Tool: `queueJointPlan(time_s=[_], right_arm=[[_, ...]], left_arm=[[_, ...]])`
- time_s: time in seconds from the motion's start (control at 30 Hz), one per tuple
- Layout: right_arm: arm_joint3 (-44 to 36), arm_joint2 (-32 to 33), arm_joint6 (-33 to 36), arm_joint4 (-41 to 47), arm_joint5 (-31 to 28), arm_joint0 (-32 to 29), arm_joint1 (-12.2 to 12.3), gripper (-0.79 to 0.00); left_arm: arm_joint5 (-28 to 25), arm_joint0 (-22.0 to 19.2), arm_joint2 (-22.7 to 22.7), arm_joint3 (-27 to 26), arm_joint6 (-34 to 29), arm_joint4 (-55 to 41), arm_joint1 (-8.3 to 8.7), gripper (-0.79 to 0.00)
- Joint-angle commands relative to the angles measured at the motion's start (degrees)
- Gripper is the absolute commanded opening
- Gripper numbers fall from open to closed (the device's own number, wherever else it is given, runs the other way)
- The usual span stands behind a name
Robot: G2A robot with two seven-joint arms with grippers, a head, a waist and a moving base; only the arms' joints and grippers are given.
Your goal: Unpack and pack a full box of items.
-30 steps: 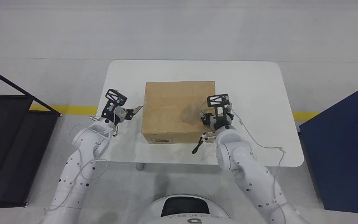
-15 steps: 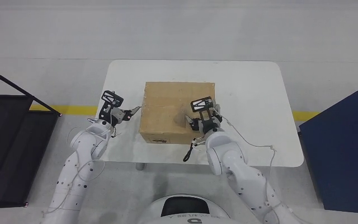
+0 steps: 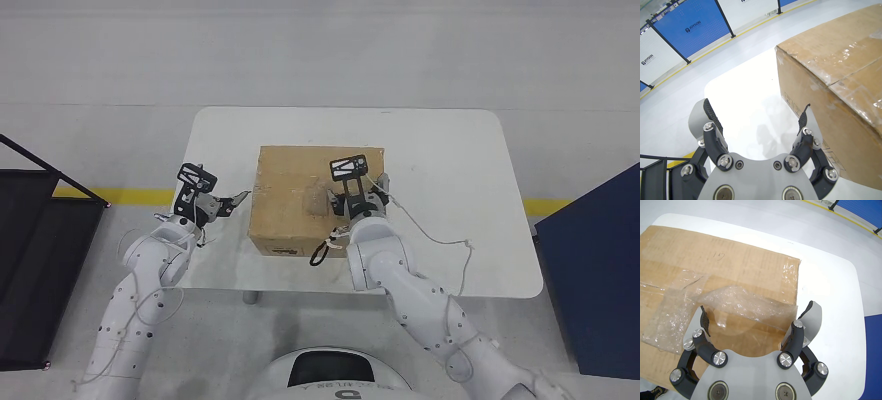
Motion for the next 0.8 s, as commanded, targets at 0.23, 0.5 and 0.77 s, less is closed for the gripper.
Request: queueJointPlan(time_s=[0.23, 0.5, 0.77], right_arm=[[1.2, -2.9, -0.4, -2.1, 1.1, 2.2, -2.1, 0.000], [3.6, -6.6, 0.0, 0.6, 2.4, 8.9, -5.4, 0.000], [2.4, -9.4, 0.1, 0.3, 3.4, 13.0, -8.3, 0.000]], left_arm=[[-0.3, 0.0, -0.7, -0.5, -0.1, -0.3, 0.20, 0.000], [-0.6, -0.3, -1.0, -0.7, 0.2, -0.9, 0.29, 0.000], [-0.5, 0.1, -2.1, -0.7, 0.8, -2.2, 0.43, 0.000]])
